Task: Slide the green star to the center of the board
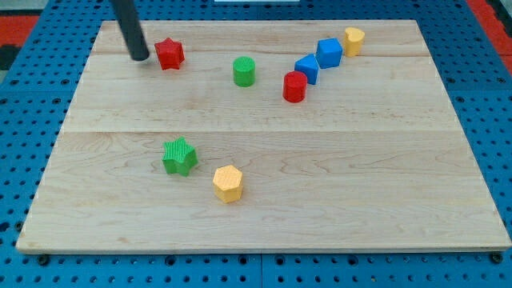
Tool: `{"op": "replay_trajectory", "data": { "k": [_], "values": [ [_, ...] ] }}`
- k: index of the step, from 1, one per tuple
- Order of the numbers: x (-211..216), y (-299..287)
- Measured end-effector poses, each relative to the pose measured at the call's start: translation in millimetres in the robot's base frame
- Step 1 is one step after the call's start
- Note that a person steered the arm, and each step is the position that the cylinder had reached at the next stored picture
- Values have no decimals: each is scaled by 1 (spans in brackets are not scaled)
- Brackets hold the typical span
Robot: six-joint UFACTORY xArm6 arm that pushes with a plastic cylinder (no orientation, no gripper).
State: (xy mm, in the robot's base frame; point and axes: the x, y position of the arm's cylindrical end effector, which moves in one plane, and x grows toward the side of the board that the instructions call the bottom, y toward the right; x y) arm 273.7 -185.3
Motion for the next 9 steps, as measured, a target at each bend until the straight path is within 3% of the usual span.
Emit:
{"op": "replay_trajectory", "data": {
  "k": [2,3,6,7,8,9],
  "values": [
    [4,25],
    [15,9],
    [291,37],
    [263,77],
    [214,76],
    [206,32]
  ]
}}
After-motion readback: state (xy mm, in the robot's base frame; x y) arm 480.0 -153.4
